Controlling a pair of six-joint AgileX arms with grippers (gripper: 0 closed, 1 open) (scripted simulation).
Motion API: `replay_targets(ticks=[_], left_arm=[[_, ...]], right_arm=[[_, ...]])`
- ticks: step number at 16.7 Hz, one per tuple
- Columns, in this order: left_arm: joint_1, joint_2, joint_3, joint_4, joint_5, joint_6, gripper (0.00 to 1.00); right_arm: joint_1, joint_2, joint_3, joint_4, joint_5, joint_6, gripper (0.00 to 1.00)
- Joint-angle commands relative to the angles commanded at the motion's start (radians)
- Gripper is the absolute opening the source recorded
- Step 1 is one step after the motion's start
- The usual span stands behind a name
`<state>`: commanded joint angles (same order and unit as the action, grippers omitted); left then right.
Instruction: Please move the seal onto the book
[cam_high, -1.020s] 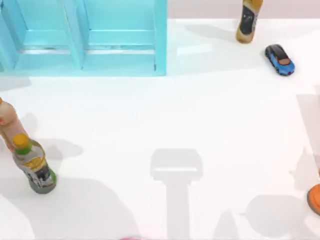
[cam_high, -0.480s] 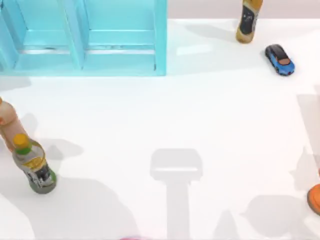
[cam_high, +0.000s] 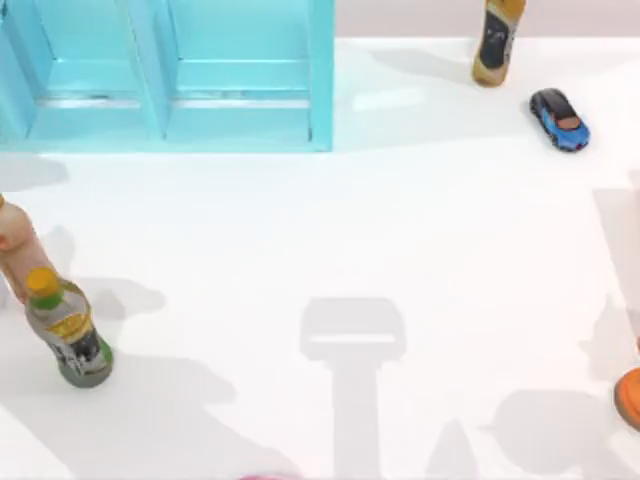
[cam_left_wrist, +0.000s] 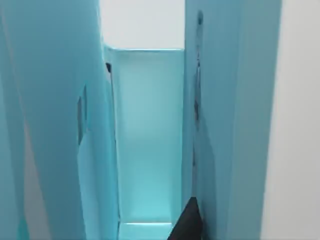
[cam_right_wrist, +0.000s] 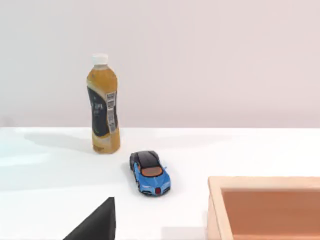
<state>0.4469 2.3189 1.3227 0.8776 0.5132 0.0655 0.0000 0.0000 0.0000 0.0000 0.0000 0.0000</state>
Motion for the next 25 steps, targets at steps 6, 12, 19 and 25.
replay_targets(ticks=[6,12,19,25], left_arm=[[0.115,-0.415,-0.185,-0.222,0.111,0.015,0.00],[0.230,-0.815,-0.375,-0.447,0.219,0.043,0.00],[0.254,-0.884,-0.417,-0.498,0.244,0.052,0.00],[0.134,-0.904,-0.374,-0.477,0.109,-0.094,0.00]], right_arm=[[0.000,0.000,0.000,0.000,0.000,0.000,1.00],[0.000,0.000,0.000,0.000,0.000,0.000,1.00],[0.000,0.000,0.000,0.000,0.000,0.000,1.00],[0.000,0.000,0.000,0.000,0.000,0.000,1.00]])
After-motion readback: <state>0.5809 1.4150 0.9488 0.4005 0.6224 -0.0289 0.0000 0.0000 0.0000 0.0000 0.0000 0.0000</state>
